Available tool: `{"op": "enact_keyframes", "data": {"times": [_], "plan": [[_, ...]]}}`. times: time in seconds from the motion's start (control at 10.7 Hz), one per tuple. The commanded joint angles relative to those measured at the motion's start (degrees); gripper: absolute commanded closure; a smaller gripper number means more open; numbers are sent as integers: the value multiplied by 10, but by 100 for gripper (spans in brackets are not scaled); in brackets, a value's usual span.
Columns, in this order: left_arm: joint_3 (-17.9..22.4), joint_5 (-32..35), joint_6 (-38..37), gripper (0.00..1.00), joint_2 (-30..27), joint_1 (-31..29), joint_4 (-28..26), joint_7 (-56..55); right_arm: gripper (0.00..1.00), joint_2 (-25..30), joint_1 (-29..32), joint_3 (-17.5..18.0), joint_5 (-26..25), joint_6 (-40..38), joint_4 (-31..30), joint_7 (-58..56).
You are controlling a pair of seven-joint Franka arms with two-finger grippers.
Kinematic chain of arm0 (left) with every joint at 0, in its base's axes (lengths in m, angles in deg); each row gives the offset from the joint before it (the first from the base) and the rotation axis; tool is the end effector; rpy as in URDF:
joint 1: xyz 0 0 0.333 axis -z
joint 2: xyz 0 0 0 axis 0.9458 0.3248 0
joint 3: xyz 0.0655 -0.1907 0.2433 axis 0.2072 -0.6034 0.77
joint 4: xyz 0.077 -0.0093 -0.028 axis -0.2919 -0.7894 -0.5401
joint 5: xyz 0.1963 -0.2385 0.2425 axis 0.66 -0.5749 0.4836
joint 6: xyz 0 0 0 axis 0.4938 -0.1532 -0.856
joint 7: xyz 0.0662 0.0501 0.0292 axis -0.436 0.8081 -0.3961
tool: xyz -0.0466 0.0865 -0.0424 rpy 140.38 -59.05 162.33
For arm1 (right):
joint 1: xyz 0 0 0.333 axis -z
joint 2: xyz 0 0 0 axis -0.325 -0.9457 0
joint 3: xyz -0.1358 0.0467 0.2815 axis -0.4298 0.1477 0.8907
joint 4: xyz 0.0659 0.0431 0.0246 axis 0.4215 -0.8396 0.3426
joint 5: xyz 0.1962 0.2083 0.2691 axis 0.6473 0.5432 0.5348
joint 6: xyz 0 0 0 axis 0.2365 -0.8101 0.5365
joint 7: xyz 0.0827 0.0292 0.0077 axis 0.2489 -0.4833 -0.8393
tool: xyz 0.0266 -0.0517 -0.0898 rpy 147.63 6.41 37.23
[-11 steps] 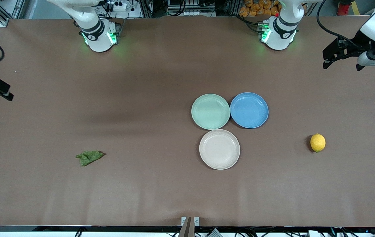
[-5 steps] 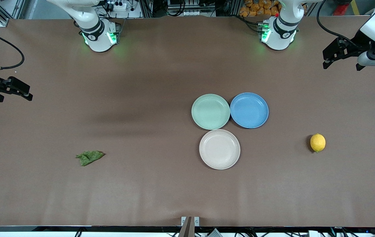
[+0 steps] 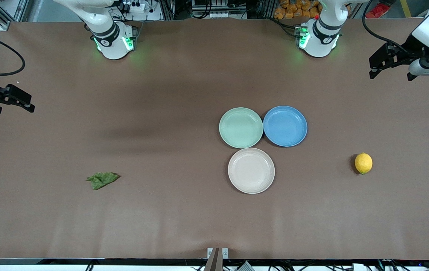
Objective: Pick lemon and lettuce from plates
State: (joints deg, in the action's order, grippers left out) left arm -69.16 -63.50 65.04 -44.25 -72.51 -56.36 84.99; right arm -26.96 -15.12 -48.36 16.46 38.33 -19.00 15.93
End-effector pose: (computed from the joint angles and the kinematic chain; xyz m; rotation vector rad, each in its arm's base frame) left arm 0.5104 -0.0931 0.6784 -3.1178 0.1380 -0.0412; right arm 0.5609 -0.0305 0.6094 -3.1267 -0.0495 -0.0612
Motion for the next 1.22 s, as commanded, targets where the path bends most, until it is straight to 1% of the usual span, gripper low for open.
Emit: {"op": "enact_keyframes", "data": {"times": [0.0, 1.12], "plan": [[-3, 10, -10, 0, 1, 1, 7, -7, 0, 23, -36, -39, 10, -2, -21, -12], [-3, 10, -10, 0, 3, 1, 6, -8, 0, 21, -34, -39, 9, -10, -17, -12]]}}
